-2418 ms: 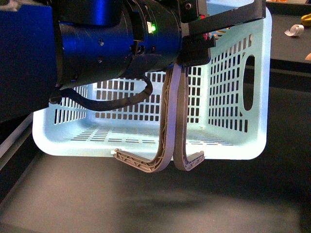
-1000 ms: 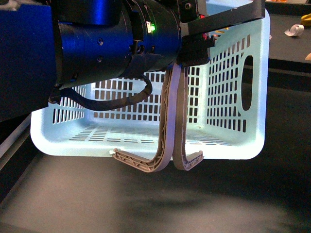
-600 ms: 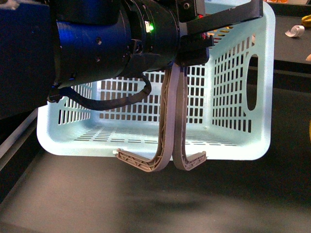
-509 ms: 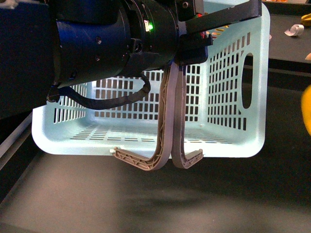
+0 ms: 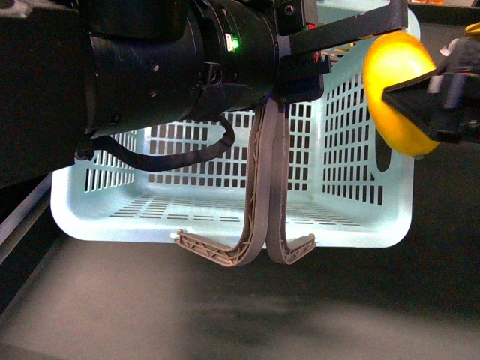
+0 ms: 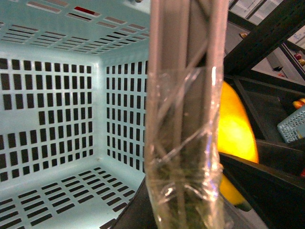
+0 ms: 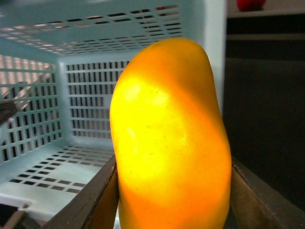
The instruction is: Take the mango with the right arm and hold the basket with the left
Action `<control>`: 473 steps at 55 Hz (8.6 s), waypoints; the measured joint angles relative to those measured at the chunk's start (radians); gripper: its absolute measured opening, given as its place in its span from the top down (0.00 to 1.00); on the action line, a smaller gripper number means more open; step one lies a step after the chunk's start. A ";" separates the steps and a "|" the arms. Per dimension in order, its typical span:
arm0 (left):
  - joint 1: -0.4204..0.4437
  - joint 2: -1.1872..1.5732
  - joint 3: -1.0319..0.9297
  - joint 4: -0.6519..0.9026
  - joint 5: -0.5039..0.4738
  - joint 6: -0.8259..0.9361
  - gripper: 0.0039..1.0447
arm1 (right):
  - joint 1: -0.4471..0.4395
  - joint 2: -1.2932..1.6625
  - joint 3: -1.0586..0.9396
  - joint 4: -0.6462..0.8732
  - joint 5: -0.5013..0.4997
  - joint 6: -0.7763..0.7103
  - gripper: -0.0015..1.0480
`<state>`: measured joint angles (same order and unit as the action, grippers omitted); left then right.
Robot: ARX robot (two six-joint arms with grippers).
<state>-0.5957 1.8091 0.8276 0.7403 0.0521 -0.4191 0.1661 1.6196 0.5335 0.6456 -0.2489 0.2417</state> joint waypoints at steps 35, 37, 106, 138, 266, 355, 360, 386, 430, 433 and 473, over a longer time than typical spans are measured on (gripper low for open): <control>-0.002 0.006 0.000 -0.003 -0.004 -0.001 0.94 | 0.019 0.147 0.049 0.137 0.118 0.059 0.08; -0.002 0.006 0.000 -0.003 -0.005 0.000 0.94 | 0.012 0.124 0.036 0.134 0.116 0.059 0.08; 0.000 0.006 0.000 -0.003 0.000 0.000 0.94 | -0.303 -1.020 -0.528 -0.170 0.127 -0.122 0.24; 0.000 0.007 0.000 -0.003 -0.002 0.000 0.94 | -0.170 -1.321 -0.529 -0.344 0.248 -0.239 0.98; 0.120 0.243 0.374 -0.283 -0.510 -0.649 0.94 | -0.170 -1.615 -0.528 -0.644 0.246 -0.241 0.08; 0.327 -0.132 -0.073 -0.365 -0.630 -0.932 0.08 | -0.170 -1.615 -0.528 -0.644 0.247 -0.241 0.08; 0.350 -0.245 -0.161 -0.367 -0.652 -0.898 0.08 | -0.170 -1.615 -0.528 -0.644 0.247 -0.241 0.08; 0.344 -0.460 -0.367 -0.382 -0.716 -0.776 0.08 | -0.170 -1.615 -0.528 -0.644 0.247 -0.242 0.08; 0.592 -1.015 -0.804 0.022 -0.053 0.404 0.99 | -0.169 -1.616 -0.528 -0.644 0.247 -0.241 0.08; 0.593 -1.062 -0.805 -0.023 -0.054 0.404 0.98 | -0.169 -1.616 -0.528 -0.644 0.247 -0.242 0.08; 0.593 -1.529 -0.807 -0.455 -0.054 0.410 0.99 | -0.169 -1.616 -0.528 -0.644 0.247 -0.241 0.08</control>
<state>-0.0025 0.2806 0.0208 0.2852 -0.0017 -0.0086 -0.0032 0.0040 0.0059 0.0013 -0.0017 0.0002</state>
